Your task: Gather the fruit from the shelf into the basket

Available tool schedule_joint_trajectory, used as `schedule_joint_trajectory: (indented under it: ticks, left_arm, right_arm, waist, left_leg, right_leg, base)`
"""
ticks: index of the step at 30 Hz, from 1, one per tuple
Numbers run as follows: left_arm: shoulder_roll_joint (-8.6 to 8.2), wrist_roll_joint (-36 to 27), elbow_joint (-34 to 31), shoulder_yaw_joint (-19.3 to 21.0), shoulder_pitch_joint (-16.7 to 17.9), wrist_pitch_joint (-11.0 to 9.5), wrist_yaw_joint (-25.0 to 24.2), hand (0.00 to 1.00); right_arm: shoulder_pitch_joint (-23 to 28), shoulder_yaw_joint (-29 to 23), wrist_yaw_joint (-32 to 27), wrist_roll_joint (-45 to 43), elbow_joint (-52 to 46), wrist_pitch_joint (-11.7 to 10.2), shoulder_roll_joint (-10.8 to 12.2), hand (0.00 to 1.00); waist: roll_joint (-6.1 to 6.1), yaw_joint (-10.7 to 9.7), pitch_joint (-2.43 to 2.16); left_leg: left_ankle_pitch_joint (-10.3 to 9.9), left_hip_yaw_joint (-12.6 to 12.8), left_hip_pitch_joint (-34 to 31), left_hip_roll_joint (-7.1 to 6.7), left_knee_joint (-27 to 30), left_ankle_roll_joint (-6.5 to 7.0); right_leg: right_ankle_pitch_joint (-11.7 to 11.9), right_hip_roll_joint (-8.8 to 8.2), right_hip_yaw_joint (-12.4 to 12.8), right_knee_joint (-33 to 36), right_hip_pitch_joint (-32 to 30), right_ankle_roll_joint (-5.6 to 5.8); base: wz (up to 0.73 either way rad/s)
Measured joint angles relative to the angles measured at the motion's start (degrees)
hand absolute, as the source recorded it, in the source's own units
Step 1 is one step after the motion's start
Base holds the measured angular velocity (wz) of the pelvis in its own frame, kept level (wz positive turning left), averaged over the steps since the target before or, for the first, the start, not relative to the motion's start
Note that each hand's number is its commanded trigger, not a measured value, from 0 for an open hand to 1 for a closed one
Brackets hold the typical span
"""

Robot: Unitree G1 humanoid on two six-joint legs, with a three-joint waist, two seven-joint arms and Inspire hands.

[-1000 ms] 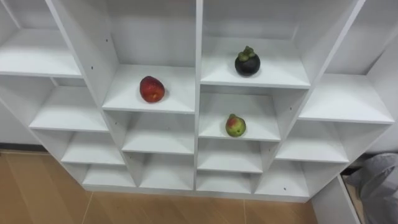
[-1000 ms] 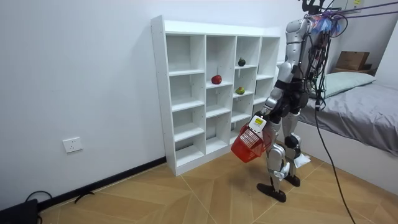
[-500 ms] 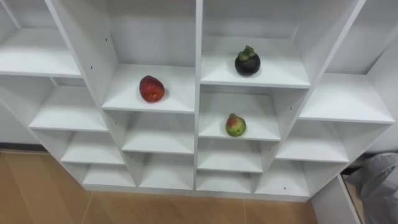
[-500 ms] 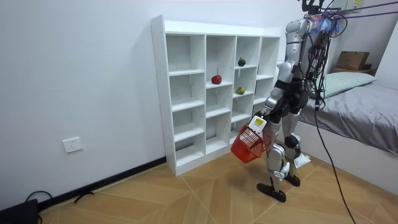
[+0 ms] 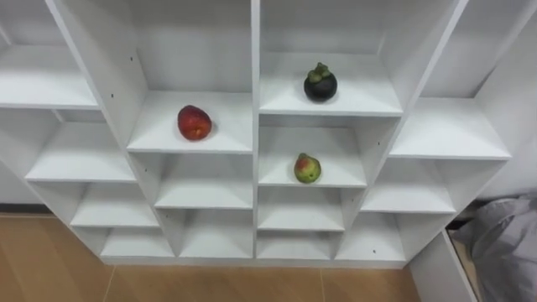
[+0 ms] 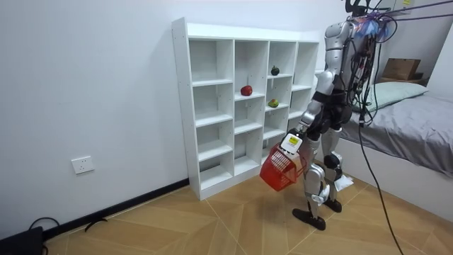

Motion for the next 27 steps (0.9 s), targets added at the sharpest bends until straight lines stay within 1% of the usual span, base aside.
schedule_joint_trajectory:
  ticks: [1, 2, 3, 5, 8, 11, 14, 17, 20, 23, 27]
  left_arm:
    - [0.02, 0.02, -0.01, -0.05, -0.13, 0.0, 0.06, 1.0]
    - [0.01, 0.02, -0.08, -0.1, -0.26, 0.0, 0.12, 1.0]
    - [0.0, 0.02, -0.12, -0.21, -0.3, 0.0, 0.13, 1.0]
    - [-0.1, 0.25, -0.5, -0.51, -0.27, 0.02, 0.29, 1.0]
    - [-0.18, 3.15, -0.77, -0.56, -0.98, 0.02, 0.36, 1.0]
    - [-0.21, 3.26, -0.72, -0.9, -1.5, 0.01, 0.4, 1.0]
    - [-0.36, 3.33, -0.55, -2.75, -1.3, 0.02, 1.03, 1.0]
    - [-0.58, 3.38, -0.55, -2.79, -1.04, 0.1, 1.02, 1.0]
    - [-0.58, 4.29, -0.59, -2.62, -0.85, 0.11, 0.73, 1.0]
    - [-0.54, 4.92, -0.62, -2.54, -1.0, 0.11, -0.47, 1.0]
    - [-0.52, 4.92, -0.61, -2.77, -1.09, 0.13, -1.25, 1.0]
  right_arm:
    - [0.05, 0.12, -1.9, -2.25, -3.1, -0.2, 0.01, 0.0]
    - [0.02, 0.17, -3.9, -5.61, -6.64, -0.2, 0.02, 0.0]
    - [-0.04, 0.18, -4.87, -7.12, -8.35, -0.21, 0.02, 0.0]
    - [-0.21, 0.2, -7.84, -10.47, -13.79, -0.44, 0.02, 0.0]
    - [0.13, 1.37, -12.42, -20.19, -24.38, -1.57, 0.0, 0.0]
    - [-0.12, 2.76, -15.15, -26.66, -30.91, -2.36, -0.05, 0.0]
    - [-1.01, 4.8, -16.55, -31.21, -34.1, -2.59, -0.33, 0.0]
    - [-0.92, 6.13, -16.86, -33.02, -39.0, -2.26, -0.35, 0.0]
    - [-0.88, 6.29, -16.81, -35.4, -43.82, -2.27, -0.42, 0.0]
    - [-1.06, 6.41, -16.93, -37.23, -47.23, -2.42, -1.16, 0.0]
    - [-2.19, 8.1, -16.65, -39.4, -49.59, -2.36, -1.76, 0.0]
  waist:
    - [-0.29, 0.02, -0.1]
    - [-0.25, 0.09, -0.12]
    - [-0.28, 0.13, -0.31]
    - [-0.35, 0.11, -0.27]
    - [-0.23, 0.19, -0.24]
    - [-0.11, 0.28, -0.21]
    - [-0.13, 0.29, -0.2]
    - [-0.24, 0.41, -0.25]
    - [-0.29, 0.49, -0.27]
    - [-0.8, 1.69, -0.39]
    - [-1.17, 2.67, -0.33]
  left_leg:
    - [-0.01, 0.03, -0.14, -0.01, -0.02, 0.01]
    - [0.0, 0.01, -0.6, -0.01, 0.03, 0.02]
    - [0.0, -0.01, -0.6, -0.01, 0.06, 0.02]
    - [0.0, 0.02, -0.66, 0.02, 0.07, 0.02]
    - [-0.01, 0.04, -0.74, 0.05, -0.03, 0.0]
    - [-0.01, 0.05, -0.75, 0.04, -0.14, 0.0]
    - [-0.01, 0.0, -0.72, 0.07, -0.15, 0.0]
    - [-0.01, 0.08, -0.72, 0.08, -0.23, 0.0]
    - [-0.01, 0.11, -0.72, 0.09, -0.22, 0.0]
    - [-0.01, -0.13, -0.7, 0.11, -0.19, 0.0]
    - [-0.01, -0.18, -0.77, 0.17, -0.08, 0.0]
  right_leg:
    - [0.0, 0.0, 0.03, 0.11, -0.13, 0.0]
    - [0.02, 0.0, 0.01, 0.21, -0.4, 0.0]
    - [0.02, 0.0, 0.0, 0.23, -0.48, 0.0]
    - [0.03, 0.01, -0.13, 0.13, -0.49, -0.01]
    - [0.04, 0.04, -0.31, -0.15, -0.46, -0.03]
    - [0.04, 0.03, -0.23, -0.05, -0.59, -0.03]
    - [0.04, 0.06, -0.34, 0.18, -0.7, -0.03]
    - [0.04, 0.09, -0.36, 0.2, -0.72, -0.03]
    - [0.05, 0.1, -0.33, 0.2, -0.71, -0.04]
    - [0.05, 0.09, -0.46, 0.31, -0.47, -0.05]
    - [0.05, 0.11, -0.51, 0.85, -0.75, -0.05]
  base:
    - [0.0]
    - [0.0]
    - [0.0]
    - [0.0]
    - [0.0]
    - [0.0]
    - [0.0]
    - [0.0]
    - [0.0]
    - [0.0]
    - [0.0]
